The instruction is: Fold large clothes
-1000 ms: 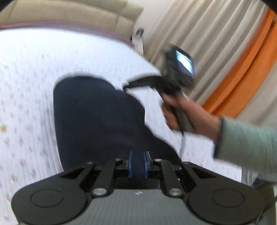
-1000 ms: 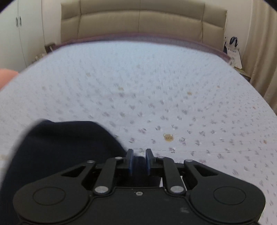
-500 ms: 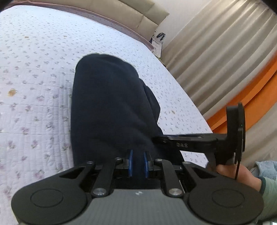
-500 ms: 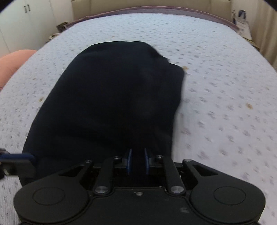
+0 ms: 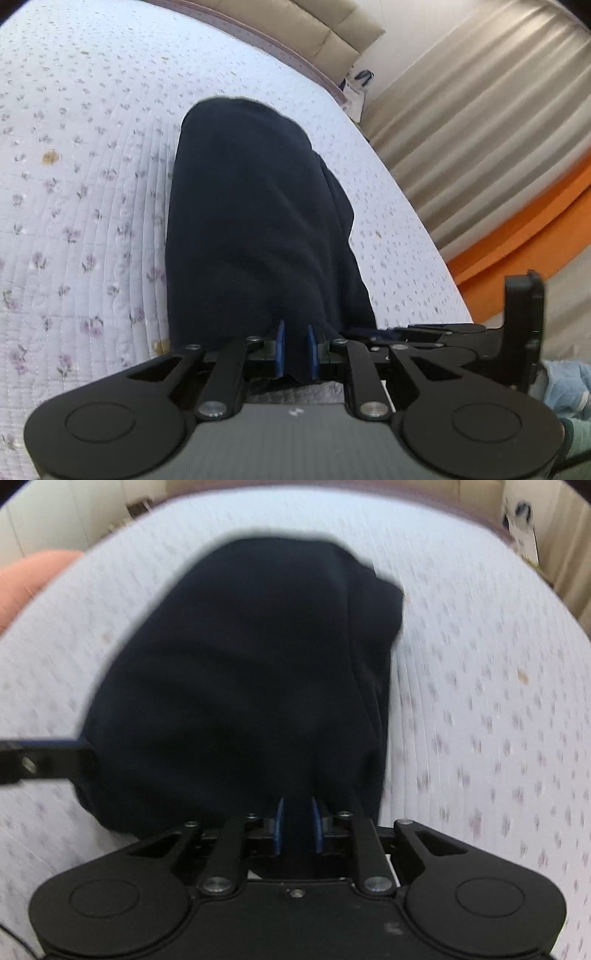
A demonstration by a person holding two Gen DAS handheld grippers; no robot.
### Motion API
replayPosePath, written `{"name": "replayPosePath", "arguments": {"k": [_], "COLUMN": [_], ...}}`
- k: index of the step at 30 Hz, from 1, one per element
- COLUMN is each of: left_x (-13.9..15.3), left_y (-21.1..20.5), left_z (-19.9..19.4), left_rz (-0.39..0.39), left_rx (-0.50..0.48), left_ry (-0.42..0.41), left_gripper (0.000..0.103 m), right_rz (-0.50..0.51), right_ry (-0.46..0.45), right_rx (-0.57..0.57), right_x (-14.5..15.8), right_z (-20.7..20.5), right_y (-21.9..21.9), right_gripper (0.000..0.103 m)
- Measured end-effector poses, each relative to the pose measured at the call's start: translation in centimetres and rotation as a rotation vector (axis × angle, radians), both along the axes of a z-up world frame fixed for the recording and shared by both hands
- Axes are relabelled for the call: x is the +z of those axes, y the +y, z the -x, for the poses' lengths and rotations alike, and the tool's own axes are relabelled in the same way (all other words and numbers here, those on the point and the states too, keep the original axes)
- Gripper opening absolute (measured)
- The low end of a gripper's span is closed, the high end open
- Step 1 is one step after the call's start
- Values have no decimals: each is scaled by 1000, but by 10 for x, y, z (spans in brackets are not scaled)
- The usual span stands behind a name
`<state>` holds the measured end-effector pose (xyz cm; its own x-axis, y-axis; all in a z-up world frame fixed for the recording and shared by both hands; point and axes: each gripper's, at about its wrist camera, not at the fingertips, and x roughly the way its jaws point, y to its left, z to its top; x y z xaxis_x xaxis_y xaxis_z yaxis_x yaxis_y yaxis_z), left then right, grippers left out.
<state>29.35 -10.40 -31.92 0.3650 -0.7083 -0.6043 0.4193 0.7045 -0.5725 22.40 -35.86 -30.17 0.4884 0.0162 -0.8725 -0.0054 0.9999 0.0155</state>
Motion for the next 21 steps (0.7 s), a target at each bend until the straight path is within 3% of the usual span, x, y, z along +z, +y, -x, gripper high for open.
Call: {"name": "replayPosePath", "arguments": {"k": [7,10,11,12,14,16,17,18,19,21], "left_x": [12,29,33,36,40,43,45,46,47,47], "left_y": [3,8,11,14,18,17,15,12,8,0], "left_z": [-1,-7,-13,-18,-29,-40,-45,-51,-58,-71], "left_rz": [-28,-22,-8,6,27,10,-5,-22,-40,-84], "left_rx": [-54,-39,-16,4,38,60,66,70,75,94], "left_ry": [-10,-57,-65,-69,-77,-93,-101,-110,-118,-108], "left_gripper": [14,21,26,29,29,30,31,35,40,79], "right_rz": [-40,-86,-104,-119,-133,-122,-128,-145,-173,-249], "right_ry": [29,-30,-64,-92,-147,-177,-185,-191,-194,-182], "right_rx": [-30,-39,-46,-56,-83,-109,-122,-137,-154,-172], "right_x": [3,23,30,35,44,47,48,48,47,40], "right_z": [6,-1,-4,-8,-21,-35,-42,-48,-54,-64], "right_y": [-12,-24,-30,-35,-48,-59,-65,-71,-77,-88], "right_gripper": [12,17,25,41,58,66,75,81,82,83]}}
